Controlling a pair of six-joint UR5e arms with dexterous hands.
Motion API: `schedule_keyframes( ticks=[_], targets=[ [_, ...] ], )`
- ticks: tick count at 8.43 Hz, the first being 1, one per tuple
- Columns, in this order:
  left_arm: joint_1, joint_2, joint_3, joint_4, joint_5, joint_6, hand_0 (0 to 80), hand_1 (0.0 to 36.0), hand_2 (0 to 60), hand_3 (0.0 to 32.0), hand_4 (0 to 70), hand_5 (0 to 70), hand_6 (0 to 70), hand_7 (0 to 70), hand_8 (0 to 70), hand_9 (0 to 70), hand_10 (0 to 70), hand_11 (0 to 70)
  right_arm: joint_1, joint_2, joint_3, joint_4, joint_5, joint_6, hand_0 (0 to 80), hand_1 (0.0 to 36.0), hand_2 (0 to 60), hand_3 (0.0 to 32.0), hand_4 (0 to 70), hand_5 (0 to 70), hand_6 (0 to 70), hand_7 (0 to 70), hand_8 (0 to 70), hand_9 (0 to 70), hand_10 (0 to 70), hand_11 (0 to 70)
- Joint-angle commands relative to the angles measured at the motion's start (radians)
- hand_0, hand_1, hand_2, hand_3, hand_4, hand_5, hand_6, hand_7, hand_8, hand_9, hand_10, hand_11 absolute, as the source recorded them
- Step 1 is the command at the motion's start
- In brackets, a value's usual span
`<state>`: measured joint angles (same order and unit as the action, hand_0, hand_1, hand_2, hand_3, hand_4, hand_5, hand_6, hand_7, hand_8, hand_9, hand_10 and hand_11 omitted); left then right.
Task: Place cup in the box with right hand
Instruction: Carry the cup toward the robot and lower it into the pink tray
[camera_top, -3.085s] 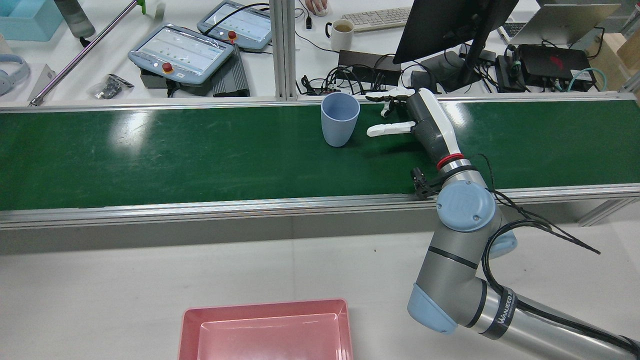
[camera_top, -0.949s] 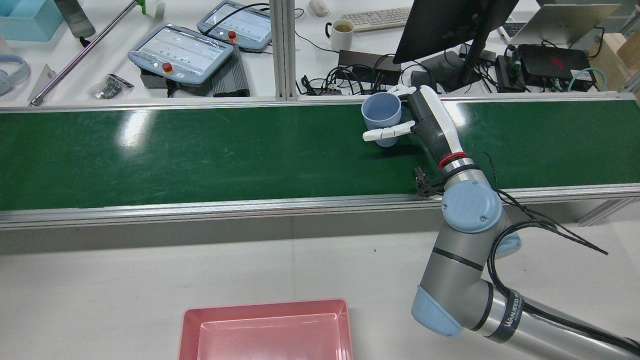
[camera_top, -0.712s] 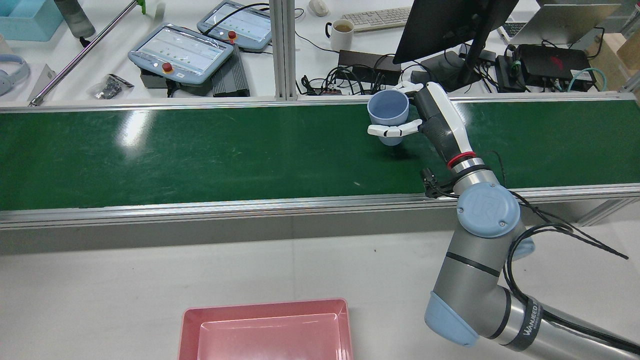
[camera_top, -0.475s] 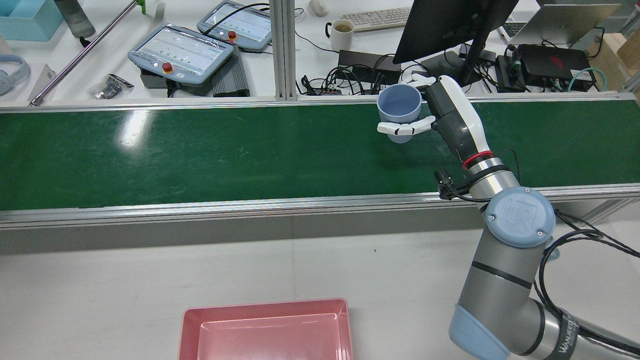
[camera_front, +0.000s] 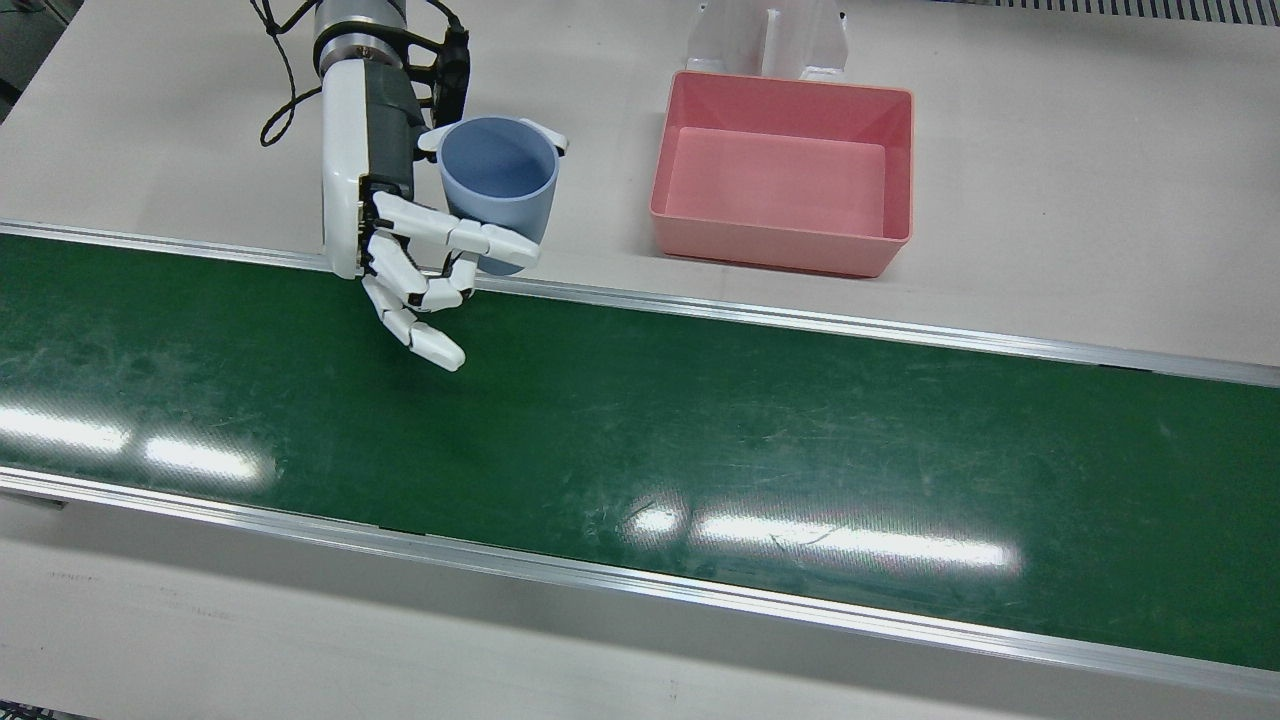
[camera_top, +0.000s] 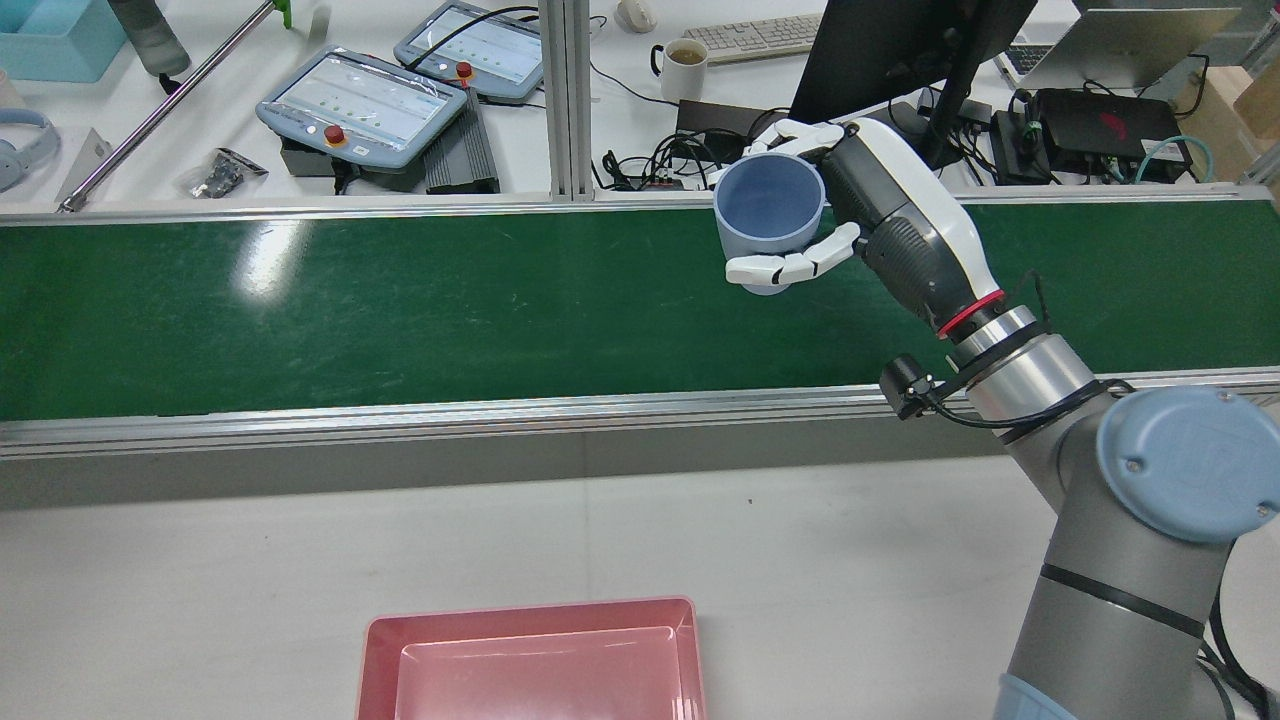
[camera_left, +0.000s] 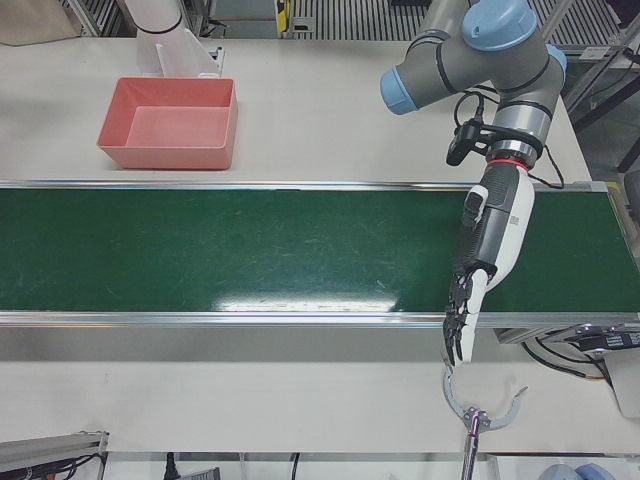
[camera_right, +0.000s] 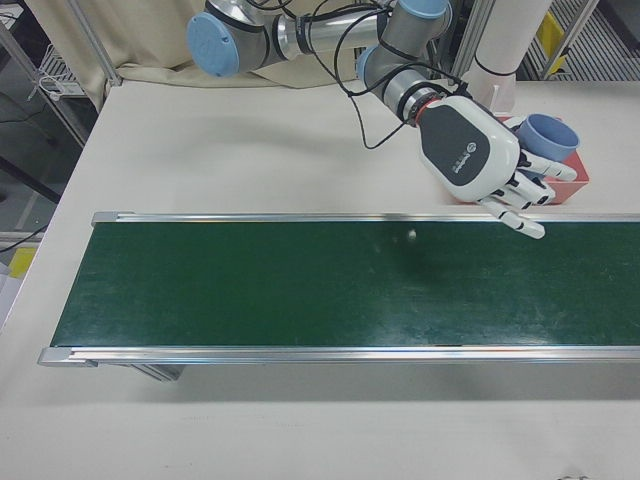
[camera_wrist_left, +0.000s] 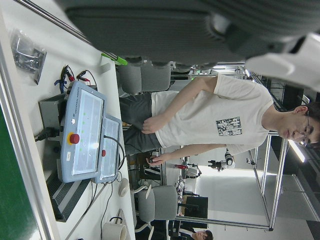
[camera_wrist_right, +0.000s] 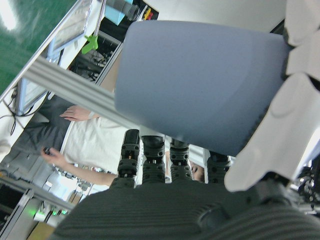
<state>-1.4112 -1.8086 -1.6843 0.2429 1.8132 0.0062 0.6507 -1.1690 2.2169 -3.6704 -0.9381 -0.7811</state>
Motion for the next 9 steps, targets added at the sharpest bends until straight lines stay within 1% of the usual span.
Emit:
schedule_keyframes(
  ticks=[1, 2, 4, 5, 6, 7, 9],
  targets=[
    [0.000, 0.000, 0.000, 0.000, 0.000, 0.000, 0.0, 0.0, 0.0, 0.0, 0.0, 0.0, 0.0, 0.0, 0.0, 0.0, 0.0, 0.0, -0.093, 0.000, 0.093, 0.000, -0.186, -0.088, 52.1, 3.4, 0.0, 0.0, 70.0, 7.0, 35.6, 70.0, 51.5, 70.0, 18.9, 27.1],
    [0.000, 0.000, 0.000, 0.000, 0.000, 0.000, 0.0, 0.0, 0.0, 0.0, 0.0, 0.0, 0.0, 0.0, 0.0, 0.0, 0.0, 0.0, -0.164, -0.011, 0.157, 0.000, -0.189, -0.184, 50.7, 2.2, 0.0, 0.0, 70.0, 7.4, 36.2, 70.0, 54.4, 70.0, 21.3, 30.4],
    [0.000, 0.000, 0.000, 0.001, 0.000, 0.000, 0.0, 0.0, 0.0, 0.0, 0.0, 0.0, 0.0, 0.0, 0.0, 0.0, 0.0, 0.0, -0.299, -0.020, 0.172, 0.000, -0.189, -0.283, 49.0, 1.5, 0.0, 0.0, 70.0, 8.1, 37.2, 70.0, 58.7, 70.0, 24.8, 35.5],
    [0.000, 0.000, 0.000, 0.001, 0.000, 0.000, 0.0, 0.0, 0.0, 0.0, 0.0, 0.0, 0.0, 0.0, 0.0, 0.0, 0.0, 0.0, -0.343, -0.046, 0.162, 0.001, -0.186, -0.318, 48.5, 0.9, 0.0, 0.0, 70.0, 8.1, 37.5, 70.0, 59.7, 70.0, 26.4, 37.7],
    [0.000, 0.000, 0.000, 0.001, 0.000, 0.000, 0.0, 0.0, 0.0, 0.0, 0.0, 0.0, 0.0, 0.0, 0.0, 0.0, 0.0, 0.0, -0.376, -0.058, 0.141, 0.001, -0.183, -0.334, 48.2, 0.6, 0.0, 0.0, 70.0, 8.3, 37.5, 70.0, 59.7, 70.0, 26.6, 38.1],
    [0.000, 0.000, 0.000, 0.000, -0.002, 0.000, 0.0, 0.0, 0.0, 0.0, 0.0, 0.0, 0.0, 0.0, 0.0, 0.0, 0.0, 0.0, -0.388, -0.055, 0.098, 0.009, -0.180, -0.343, 48.4, 0.1, 0.0, 0.0, 64.1, 8.4, 37.4, 70.0, 59.1, 70.0, 26.2, 37.6],
    [0.000, 0.000, 0.000, 0.000, 0.000, 0.000, 0.0, 0.0, 0.0, 0.0, 0.0, 0.0, 0.0, 0.0, 0.0, 0.0, 0.0, 0.0, -0.407, -0.055, 0.011, 0.010, -0.173, -0.340, 49.0, 0.0, 0.0, 0.0, 66.0, 7.6, 36.7, 70.0, 56.7, 70.0, 24.4, 34.9]
  ],
)
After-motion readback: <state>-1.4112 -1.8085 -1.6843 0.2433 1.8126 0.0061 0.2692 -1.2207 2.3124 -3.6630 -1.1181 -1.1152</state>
